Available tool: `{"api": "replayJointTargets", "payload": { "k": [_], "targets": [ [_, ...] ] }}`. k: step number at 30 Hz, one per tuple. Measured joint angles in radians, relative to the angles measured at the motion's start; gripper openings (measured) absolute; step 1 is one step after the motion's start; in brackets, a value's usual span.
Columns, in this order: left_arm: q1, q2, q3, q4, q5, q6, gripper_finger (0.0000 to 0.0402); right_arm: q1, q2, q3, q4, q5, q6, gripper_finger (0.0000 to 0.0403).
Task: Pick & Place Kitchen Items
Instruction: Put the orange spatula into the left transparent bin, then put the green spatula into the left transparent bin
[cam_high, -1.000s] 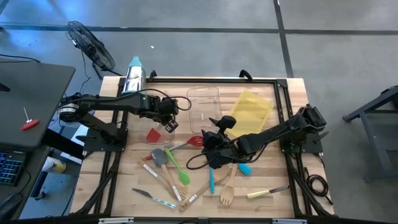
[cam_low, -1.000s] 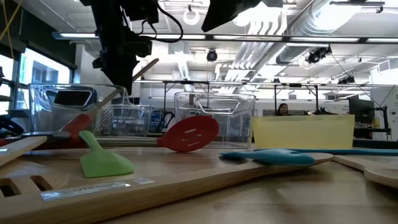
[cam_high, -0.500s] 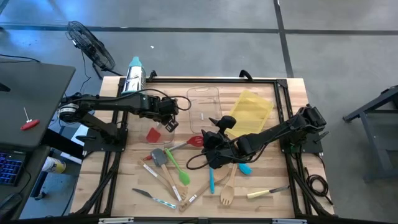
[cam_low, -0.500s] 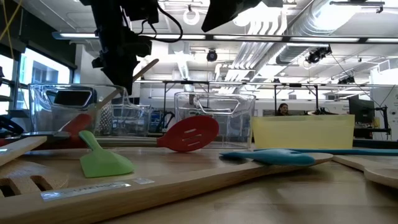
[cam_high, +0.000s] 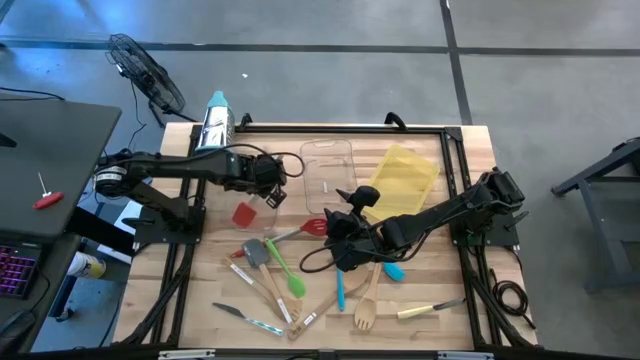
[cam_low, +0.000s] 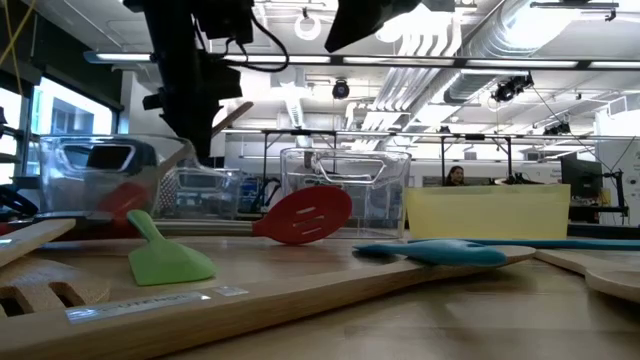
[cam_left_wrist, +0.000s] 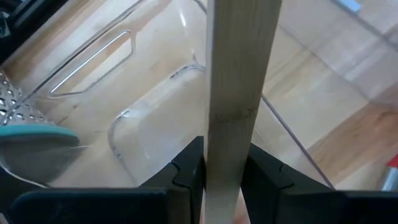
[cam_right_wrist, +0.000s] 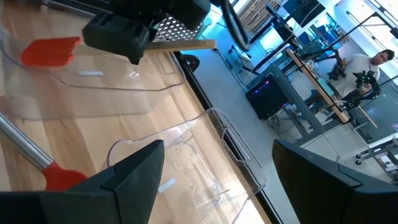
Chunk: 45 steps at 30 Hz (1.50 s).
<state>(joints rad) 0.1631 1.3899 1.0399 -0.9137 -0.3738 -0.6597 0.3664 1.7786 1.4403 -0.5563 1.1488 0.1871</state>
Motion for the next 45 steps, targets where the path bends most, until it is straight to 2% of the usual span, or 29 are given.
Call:
{"api": "replayJointTargets", "payload": {
  "k": [16, 20, 26, 33, 37, 45],
  "targets": [
    [0.0, 0.0, -0.06, 0.114, 0.053, 0.067, 0.0081, 0.0, 0.0, 0.0, -0.008, 0.0, 0.027, 0.0293],
    [0.0, 0.0, -0.06, 0.114, 0.051, 0.095, 0.0107, 0.0, 0.0, 0.0, -0.01, 0.0, 0.03, 0.0293],
    [0.0, 0.0, -0.06, 0.112, 0.018, 0.055, 0.0161, 0.0, 0.0, 0.0, -0.01, -0.005, 0.03, 0.0293],
    [0.0, 0.0, -0.055, 0.107, 0.016, 0.05, 0.0173, 0.0, 0.0, 0.0, -0.011, -0.029, 0.03, 0.0293],
    [0.0, 0.0, 0.0, 0.063, 0.031, 0.053, 0.0173, 0.0, 0.0, 0.0, -0.011, -0.028, 0.03, 0.0293],
    [-0.028, -0.017, 0.205, -0.102, 0.052, 0.084, 0.0173, 0.0, 0.0, 0.0, -0.011, -0.028, 0.027, 0.0293]
  ]
}}
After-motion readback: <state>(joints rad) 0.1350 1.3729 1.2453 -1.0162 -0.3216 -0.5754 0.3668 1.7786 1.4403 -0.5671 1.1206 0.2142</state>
